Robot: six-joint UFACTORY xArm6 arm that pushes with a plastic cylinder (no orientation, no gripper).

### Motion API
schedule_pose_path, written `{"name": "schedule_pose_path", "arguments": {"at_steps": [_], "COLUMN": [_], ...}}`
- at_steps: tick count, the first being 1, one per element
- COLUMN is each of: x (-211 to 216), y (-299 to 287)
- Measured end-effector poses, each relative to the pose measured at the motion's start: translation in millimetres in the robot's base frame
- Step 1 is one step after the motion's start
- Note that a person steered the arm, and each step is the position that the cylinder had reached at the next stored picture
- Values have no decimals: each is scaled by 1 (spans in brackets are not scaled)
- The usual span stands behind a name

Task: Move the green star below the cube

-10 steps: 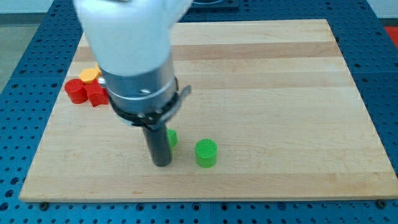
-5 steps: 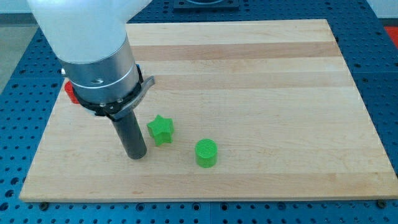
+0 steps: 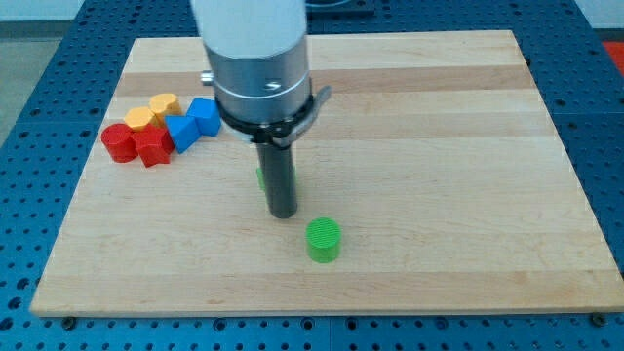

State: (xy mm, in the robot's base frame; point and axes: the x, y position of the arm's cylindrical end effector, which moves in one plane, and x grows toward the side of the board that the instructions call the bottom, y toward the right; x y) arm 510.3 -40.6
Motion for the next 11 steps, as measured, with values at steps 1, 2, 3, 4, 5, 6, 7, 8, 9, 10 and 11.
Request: {"name": "schedule_pose_path", "arguments": {"at_steps": [1,2,3,4,5,6,7,8,9,10,11], "x": [-11,-24,-41,-52,-53,-64,-91,-92,-87,-84,-84], "y": [5,-11,-31,-36,-27,-10,-1,-5,-29,-52,-61]}}
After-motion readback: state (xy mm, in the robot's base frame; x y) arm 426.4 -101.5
